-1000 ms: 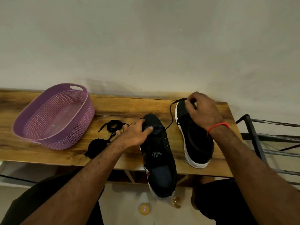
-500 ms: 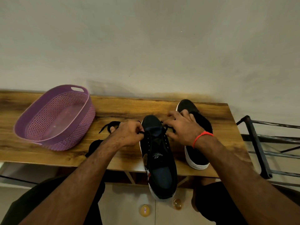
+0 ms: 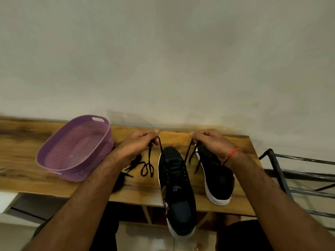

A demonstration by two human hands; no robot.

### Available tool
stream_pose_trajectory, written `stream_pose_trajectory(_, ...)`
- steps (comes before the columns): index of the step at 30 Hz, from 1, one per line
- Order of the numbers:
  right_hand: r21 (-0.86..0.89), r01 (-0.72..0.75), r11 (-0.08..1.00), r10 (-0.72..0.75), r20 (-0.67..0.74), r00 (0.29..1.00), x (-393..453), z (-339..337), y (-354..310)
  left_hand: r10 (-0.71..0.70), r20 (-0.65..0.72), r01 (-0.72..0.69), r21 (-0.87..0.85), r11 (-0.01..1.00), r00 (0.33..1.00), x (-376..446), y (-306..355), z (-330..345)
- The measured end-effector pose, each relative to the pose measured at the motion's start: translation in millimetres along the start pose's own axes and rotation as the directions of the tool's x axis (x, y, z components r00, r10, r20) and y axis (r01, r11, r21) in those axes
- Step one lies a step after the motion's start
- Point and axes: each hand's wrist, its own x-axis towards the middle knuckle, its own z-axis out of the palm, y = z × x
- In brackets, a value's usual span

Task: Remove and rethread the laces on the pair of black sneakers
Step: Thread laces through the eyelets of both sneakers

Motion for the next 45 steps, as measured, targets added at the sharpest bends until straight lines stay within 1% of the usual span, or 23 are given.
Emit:
stream_pose_trajectory(2,0.112,0.020,0.993,-0.021,0.003,1.000,-6.3,-2.6,-15.7,0.035,0.012,-0.035,-0.030,0.999,0.999,-9.4,20.1,-5.4)
stream_pose_trajectory(6,0.190,0.075,0.979,-0.072,-0.025,0.997,-20.4,-11.7,-56.4,0.068,0.051,-0.065,-0.056,0.996,0.996,-25.5,65.9,-15.2)
stream_pose_trajectory(8,0.192,0.087,0.978,-0.080,-0.044,0.996,-27.5,-19.3,-76.0,0.092,0.065,-0.089,-0.056,0.994,0.994,-35.6,88.5,-20.0)
stream_pose_trajectory(10,0.189,0.095,0.977,-0.083,-0.068,0.994,-33.5,-27.1,-96.2,0.121,0.057,-0.120,-0.022,0.993,0.991,-43.9,108.5,-24.6)
stream_pose_trajectory(12,0.198,0.133,0.971,-0.118,-0.086,0.989,-43.2,-35.9,-119.7,0.152,0.045,-0.153,0.012,0.988,0.987,-54.4,129.6,-30.5)
stream_pose_trajectory(19,0.192,0.282,0.940,-0.248,-0.182,0.951,-77.0,-64.9,-185.7,0.269,-0.003,-0.269,0.045,0.962,0.963,-95.3,197.1,-48.7)
stream_pose_trajectory(24,0.188,0.333,0.924,-0.293,-0.212,0.932,-94.1,-79.3,-217.5,0.323,-0.022,-0.321,0.061,0.945,0.946,-119.5,229.3,-55.8)
stream_pose_trajectory(32,0.147,0.409,0.900,-0.354,-0.298,0.886,-115.8,-100.7,-257.6,0.416,-0.089,-0.412,0.067,0.909,0.905,-147.6,273.4,-70.1)
stream_pose_trajectory(34,0.143,0.437,0.888,-0.374,-0.326,0.868,-118.5,-106.6,-267.5,0.443,-0.105,-0.438,0.073,0.896,0.890,-153.4,285.6,-74.5)
stream_pose_trajectory(36,0.118,0.480,0.869,-0.409,-0.373,0.833,-119.8,-111.7,-276.9,0.469,-0.121,-0.464,0.075,0.883,0.875,-159.0,298.2,-78.7)
stream_pose_trajectory(37,0.083,0.503,0.860,-0.430,-0.412,0.803,-119.6,-113.5,-280.9,0.481,-0.130,-0.476,0.072,0.876,0.867,-161.4,304.2,-80.6)
stream_pose_trajectory(39,-0.019,0.542,0.840,-0.476,-0.504,0.720,-116.9,-117.5,-289.7,0.508,-0.157,-0.506,0.059,0.861,0.847,-165.6,317.0,-85.1)
stream_pose_trajectory(41,-0.057,0.576,0.816,-0.505,-0.555,0.661,-115.6,-120.1,-297.9,0.547,-0.188,-0.544,0.073,0.836,0.816,-168.8,327.9,-88.6)
stream_pose_trajectory(42,-0.037,0.594,0.803,-0.510,-0.558,0.654,-115.3,-120.4,-301.4,0.571,-0.211,-0.564,0.098,0.820,0.793,-169.5,332.6,-89.5)
stream_pose_trajectory(45,0.125,0.641,0.757,-0.491,-0.540,0.684,-115.0,-117.2,-305.5,0.643,-0.316,-0.614,0.199,0.764,0.698,-169.2,343.7,-91.0)
